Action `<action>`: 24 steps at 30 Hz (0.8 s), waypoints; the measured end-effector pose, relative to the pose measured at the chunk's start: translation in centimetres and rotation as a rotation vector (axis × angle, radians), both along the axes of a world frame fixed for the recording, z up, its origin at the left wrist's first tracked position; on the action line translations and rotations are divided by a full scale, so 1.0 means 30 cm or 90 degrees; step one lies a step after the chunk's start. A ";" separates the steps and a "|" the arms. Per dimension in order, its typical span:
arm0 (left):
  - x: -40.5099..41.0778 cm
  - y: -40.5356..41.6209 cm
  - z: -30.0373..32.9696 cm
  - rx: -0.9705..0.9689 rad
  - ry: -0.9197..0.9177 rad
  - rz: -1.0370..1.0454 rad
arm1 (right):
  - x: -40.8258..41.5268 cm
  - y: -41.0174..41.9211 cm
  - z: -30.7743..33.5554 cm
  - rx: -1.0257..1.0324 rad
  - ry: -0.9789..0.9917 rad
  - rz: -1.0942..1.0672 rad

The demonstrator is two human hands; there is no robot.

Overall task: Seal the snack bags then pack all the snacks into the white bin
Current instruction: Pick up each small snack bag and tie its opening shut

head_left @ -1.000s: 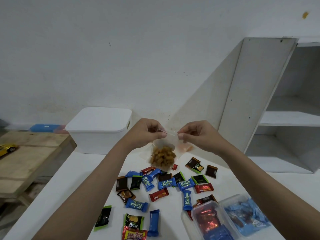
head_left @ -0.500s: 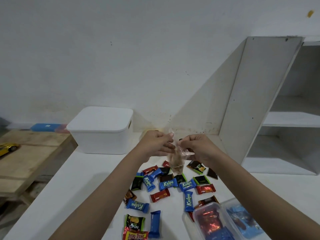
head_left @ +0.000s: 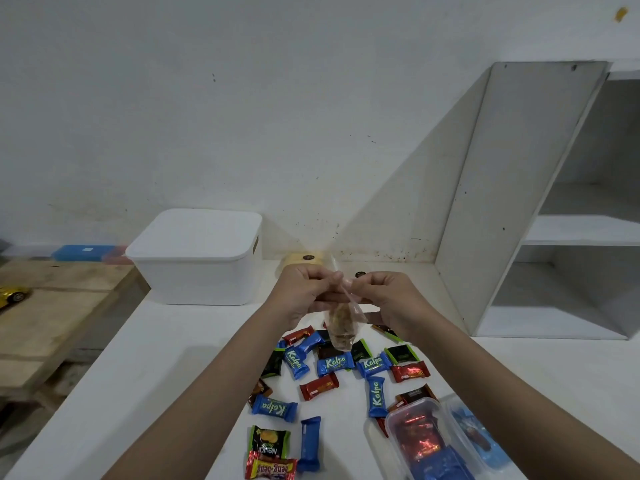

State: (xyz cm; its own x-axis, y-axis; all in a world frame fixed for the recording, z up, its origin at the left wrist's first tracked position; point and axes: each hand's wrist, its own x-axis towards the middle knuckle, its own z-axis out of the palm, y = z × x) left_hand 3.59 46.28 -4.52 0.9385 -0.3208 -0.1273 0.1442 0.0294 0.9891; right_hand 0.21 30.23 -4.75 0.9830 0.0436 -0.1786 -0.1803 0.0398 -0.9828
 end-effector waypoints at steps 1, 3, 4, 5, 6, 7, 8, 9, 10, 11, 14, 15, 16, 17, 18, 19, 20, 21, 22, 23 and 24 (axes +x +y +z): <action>-0.003 0.001 0.003 0.000 -0.007 -0.006 | 0.000 0.002 0.000 0.004 0.001 0.002; -0.007 0.005 0.007 -0.001 -0.018 -0.009 | 0.002 0.006 0.001 0.014 0.000 0.007; -0.007 0.008 0.007 -0.004 -0.020 -0.007 | 0.002 0.010 0.004 0.024 0.005 0.009; -0.006 0.011 0.006 -0.008 -0.022 -0.006 | 0.002 0.013 0.008 0.035 0.010 0.009; -0.003 0.016 0.005 -0.014 -0.023 -0.006 | 0.002 0.016 0.011 0.043 0.016 0.007; 0.000 0.021 0.003 -0.021 -0.023 -0.006 | 0.001 0.020 0.015 0.048 0.021 0.004; 0.001 0.025 0.003 -0.028 -0.022 -0.004 | 0.001 0.022 0.020 0.053 0.026 0.000; 0.002 0.029 0.002 -0.035 -0.023 -0.001 | 0.003 0.024 0.023 0.058 0.029 -0.002; 0.002 0.033 0.001 -0.040 -0.026 -0.001 | 0.005 0.025 0.025 0.062 0.031 -0.003; 0.001 0.036 0.002 -0.044 -0.029 -0.004 | 0.007 0.026 0.025 0.066 0.033 -0.004; 0.006 0.052 0.002 -0.048 -0.034 -0.018 | 0.017 0.029 0.023 0.063 0.030 -0.004; 0.008 0.057 0.002 -0.049 -0.032 -0.022 | 0.019 0.030 0.021 0.059 0.026 -0.003; 0.010 0.062 0.002 -0.049 -0.029 -0.025 | 0.021 0.031 0.020 0.058 0.023 -0.002; 0.012 0.065 0.003 -0.049 -0.027 -0.028 | 0.023 0.032 0.020 0.058 0.020 -0.001; 0.014 0.068 0.003 -0.048 -0.027 -0.033 | 0.024 0.033 0.020 0.060 0.019 0.000; 0.016 0.071 0.005 -0.046 -0.027 -0.038 | 0.025 0.034 0.021 0.062 0.018 0.001; 0.016 0.073 0.007 -0.046 -0.027 -0.042 | 0.024 0.034 0.022 0.063 0.017 0.003; 0.015 0.075 0.007 -0.048 -0.027 -0.044 | 0.025 0.035 0.022 0.063 0.016 0.004; 0.015 0.076 0.006 -0.049 -0.028 -0.043 | 0.025 0.035 0.021 0.065 0.016 0.005; 0.015 0.077 0.005 -0.050 -0.031 -0.041 | 0.026 0.037 0.021 0.068 0.016 0.004; 0.014 0.078 0.003 -0.051 -0.037 -0.036 | 0.026 0.038 0.021 0.073 0.017 0.004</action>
State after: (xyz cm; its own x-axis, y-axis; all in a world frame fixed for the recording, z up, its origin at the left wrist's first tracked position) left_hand 4.00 48.62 -4.43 0.9238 -0.3803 -0.0450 0.0901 0.1017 0.9907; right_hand 0.99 31.37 -4.12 0.9777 0.0716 -0.1975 -0.2063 0.1501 -0.9669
